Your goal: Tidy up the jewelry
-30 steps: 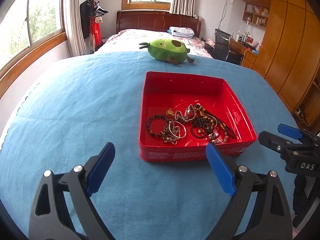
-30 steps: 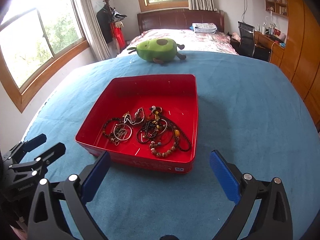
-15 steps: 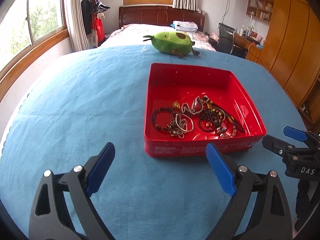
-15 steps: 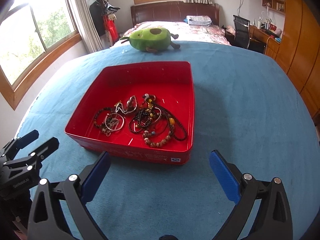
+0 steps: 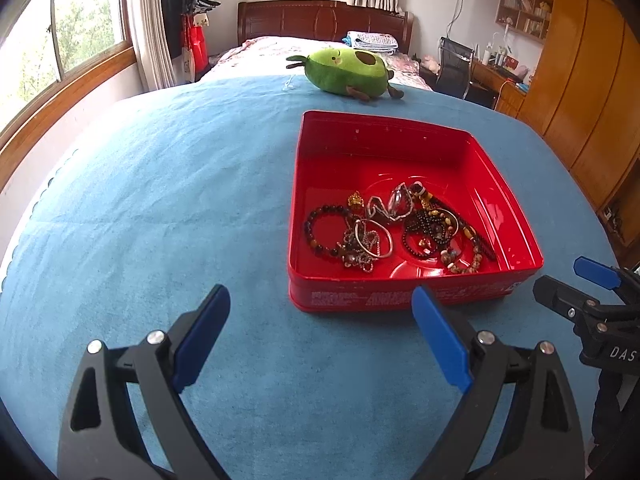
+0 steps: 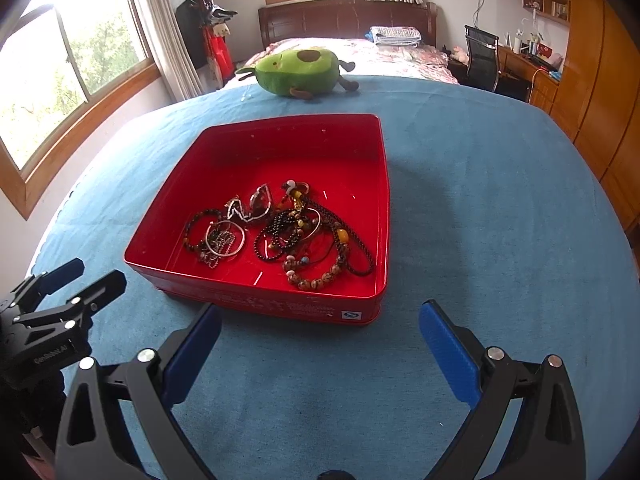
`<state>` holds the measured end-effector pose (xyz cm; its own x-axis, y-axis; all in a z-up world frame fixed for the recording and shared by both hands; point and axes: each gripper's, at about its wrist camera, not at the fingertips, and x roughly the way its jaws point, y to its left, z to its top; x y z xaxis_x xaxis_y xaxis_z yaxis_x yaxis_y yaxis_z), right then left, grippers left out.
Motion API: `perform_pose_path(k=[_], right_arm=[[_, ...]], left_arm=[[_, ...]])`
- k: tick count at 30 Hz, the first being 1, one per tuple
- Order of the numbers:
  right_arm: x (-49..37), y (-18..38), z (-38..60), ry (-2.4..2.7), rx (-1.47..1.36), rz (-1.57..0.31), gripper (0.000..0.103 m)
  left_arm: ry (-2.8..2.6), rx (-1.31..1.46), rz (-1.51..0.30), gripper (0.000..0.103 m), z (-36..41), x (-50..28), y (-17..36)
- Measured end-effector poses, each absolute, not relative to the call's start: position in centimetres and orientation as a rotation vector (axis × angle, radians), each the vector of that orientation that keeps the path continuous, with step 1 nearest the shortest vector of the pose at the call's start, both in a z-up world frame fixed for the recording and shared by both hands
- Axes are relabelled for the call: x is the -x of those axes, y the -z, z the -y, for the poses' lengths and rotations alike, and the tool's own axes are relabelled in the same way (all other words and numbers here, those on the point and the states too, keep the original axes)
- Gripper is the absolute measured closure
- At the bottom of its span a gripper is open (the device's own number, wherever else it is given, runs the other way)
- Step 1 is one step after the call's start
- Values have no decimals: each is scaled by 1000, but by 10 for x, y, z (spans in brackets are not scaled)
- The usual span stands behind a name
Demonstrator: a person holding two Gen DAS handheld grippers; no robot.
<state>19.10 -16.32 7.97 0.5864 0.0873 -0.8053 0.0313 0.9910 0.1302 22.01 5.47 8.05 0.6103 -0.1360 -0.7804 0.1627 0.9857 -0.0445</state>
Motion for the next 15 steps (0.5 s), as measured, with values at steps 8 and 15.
perform_pose_path(k=[8, 15], right_arm=[[-191, -80, 162, -35, -128, -945, 4], [-191, -80, 161, -33, -125, -946, 4]], left_arm=[[177, -45, -894, 12, -53, -219, -81], [174, -43, -900, 12, -52, -219, -81]])
